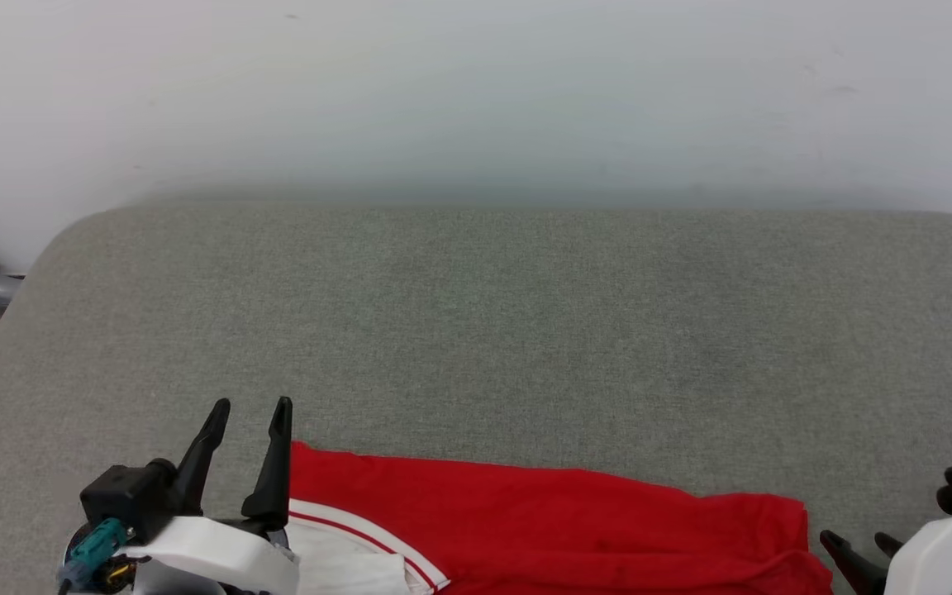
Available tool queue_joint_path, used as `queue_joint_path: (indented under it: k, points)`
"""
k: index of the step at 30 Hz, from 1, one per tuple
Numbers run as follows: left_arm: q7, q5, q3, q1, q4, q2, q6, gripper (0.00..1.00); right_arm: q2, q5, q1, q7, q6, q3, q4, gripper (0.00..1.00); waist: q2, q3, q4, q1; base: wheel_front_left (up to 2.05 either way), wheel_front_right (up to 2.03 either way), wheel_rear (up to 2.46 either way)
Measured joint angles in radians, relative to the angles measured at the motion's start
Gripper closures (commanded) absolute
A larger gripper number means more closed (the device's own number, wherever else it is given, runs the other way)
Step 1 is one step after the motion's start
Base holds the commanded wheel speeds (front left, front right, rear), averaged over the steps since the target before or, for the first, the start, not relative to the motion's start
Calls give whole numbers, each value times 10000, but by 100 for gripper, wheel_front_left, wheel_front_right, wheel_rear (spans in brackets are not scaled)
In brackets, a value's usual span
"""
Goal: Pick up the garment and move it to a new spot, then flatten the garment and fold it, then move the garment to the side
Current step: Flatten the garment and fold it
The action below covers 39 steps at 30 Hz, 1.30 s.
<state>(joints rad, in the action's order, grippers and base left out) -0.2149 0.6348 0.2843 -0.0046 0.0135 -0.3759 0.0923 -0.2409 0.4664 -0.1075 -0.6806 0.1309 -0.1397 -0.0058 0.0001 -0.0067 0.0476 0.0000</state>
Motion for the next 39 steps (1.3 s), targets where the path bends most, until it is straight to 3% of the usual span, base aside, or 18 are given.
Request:
queue_joint_path:
  k: [8,18,19,20,21,32,39]
  points:
    - [-309,-1141,341,-316,-267,180,430,0,10,-75,481,-433,0,564,435,0,0,630,239,0,0,0,0]
    - [-393,-1396,447,-624,-151,330,424,0,173,278,780,-777,-4,869,1868,0,-1,1378,521,0,0,0,0]
    - [-395,-1404,456,-624,-125,339,422,0,180,349,831,-803,-10,895,1964,9,-1,1397,518,0,0,0,0]
    - [-395,-1461,476,-624,-90,332,424,0,182,405,870,-826,-19,928,2027,61,-1,1398,508,1,0,0,0]
    - [-397,-1469,481,-625,-71,339,422,0,178,431,891,-823,-21,970,2069,100,-1,1383,499,0,0,0,0]
    - [-343,-1492,485,-341,207,144,569,0,148,755,1200,-857,0,1292,1887,100,-1,644,267,1,0,0,0]
    - [-255,-1569,443,-53,150,-50,757,0,-293,658,1340,-1127,2,280,1841,100,0,167,13,1,0,0,0]
